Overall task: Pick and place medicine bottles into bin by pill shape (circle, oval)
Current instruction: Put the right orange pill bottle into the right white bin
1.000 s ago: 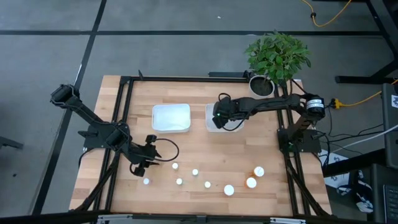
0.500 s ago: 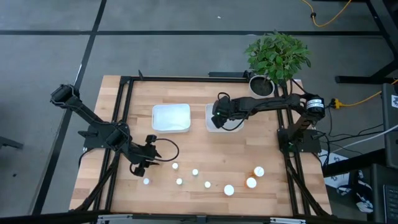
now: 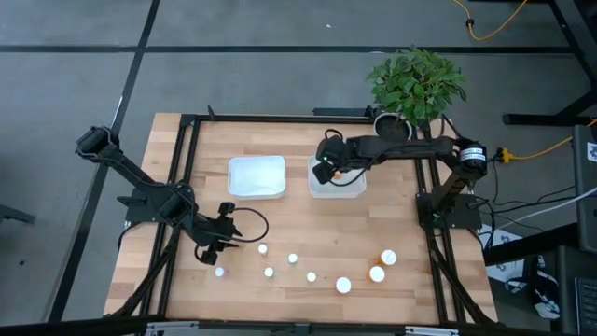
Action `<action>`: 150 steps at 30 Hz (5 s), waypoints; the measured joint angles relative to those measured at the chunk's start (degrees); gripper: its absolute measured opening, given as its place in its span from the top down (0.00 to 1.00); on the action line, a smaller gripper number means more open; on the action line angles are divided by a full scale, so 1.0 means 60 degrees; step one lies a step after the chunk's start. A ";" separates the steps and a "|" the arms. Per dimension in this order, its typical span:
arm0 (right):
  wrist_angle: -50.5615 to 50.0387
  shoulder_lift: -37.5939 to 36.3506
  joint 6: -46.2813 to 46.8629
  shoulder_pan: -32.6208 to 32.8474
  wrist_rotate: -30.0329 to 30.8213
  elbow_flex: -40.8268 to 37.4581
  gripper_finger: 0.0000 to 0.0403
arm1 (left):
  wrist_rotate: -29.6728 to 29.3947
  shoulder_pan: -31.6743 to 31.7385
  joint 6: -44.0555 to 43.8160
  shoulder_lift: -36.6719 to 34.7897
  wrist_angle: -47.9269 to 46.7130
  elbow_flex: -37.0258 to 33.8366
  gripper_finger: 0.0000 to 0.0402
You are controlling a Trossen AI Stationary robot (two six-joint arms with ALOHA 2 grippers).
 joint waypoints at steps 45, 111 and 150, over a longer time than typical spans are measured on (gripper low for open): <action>-0.5367 -0.0004 1.3096 1.0343 -0.1642 0.1098 0.29 | 0.0003 -0.0004 -0.0018 0.0000 0.0364 0.0000 0.65; -0.3547 -0.1612 0.7963 0.6831 -0.0051 -0.1504 0.49 | -0.0001 -0.0003 0.0001 0.0000 0.0357 0.0000 0.65; -0.2314 -0.0490 0.1039 0.1061 -0.0225 -0.0870 0.47 | -0.0001 0.0004 0.0004 0.0000 0.0290 0.0000 0.65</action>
